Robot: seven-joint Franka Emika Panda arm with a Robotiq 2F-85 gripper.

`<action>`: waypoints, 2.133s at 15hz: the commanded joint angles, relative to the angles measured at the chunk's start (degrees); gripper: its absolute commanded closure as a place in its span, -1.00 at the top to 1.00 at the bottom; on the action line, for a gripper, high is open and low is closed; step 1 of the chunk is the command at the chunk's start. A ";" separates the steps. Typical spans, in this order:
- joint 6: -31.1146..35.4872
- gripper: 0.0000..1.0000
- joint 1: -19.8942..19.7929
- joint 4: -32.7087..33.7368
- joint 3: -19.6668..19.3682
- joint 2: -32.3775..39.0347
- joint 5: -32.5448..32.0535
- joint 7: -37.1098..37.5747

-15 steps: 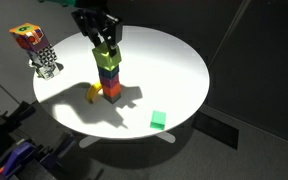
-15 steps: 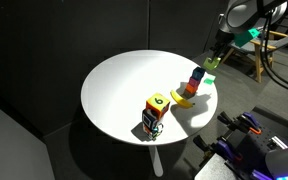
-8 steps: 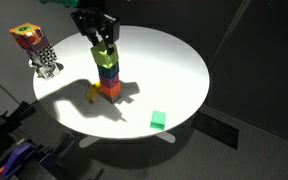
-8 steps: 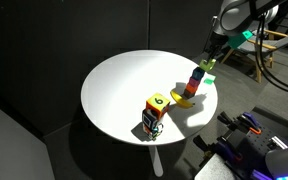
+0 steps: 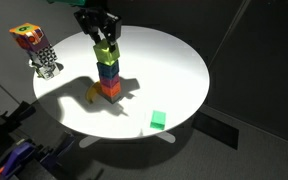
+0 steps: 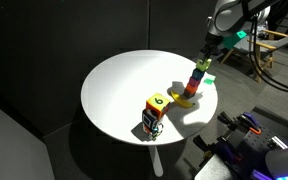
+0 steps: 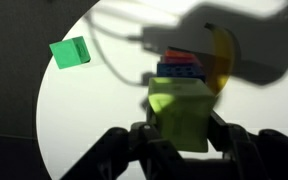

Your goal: Put the yellow block onto the stack next to it

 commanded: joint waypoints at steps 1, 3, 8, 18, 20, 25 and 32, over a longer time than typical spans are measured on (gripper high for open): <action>-1.30 -0.50 0.53 2.31 0.33 1.42 1.02 1.12; -1.41 -0.50 0.55 2.58 0.45 1.89 0.81 1.44; -1.79 -0.50 0.49 2.51 0.55 1.94 0.58 1.83; -2.40 0.94 0.30 2.87 0.35 2.73 0.52 3.17; -2.53 1.00 0.19 2.83 0.30 2.64 0.72 2.89; -3.36 1.00 -0.37 2.07 -0.21 1.70 1.28 1.73; -4.67 1.00 -0.94 1.46 -0.65 0.70 3.07 0.15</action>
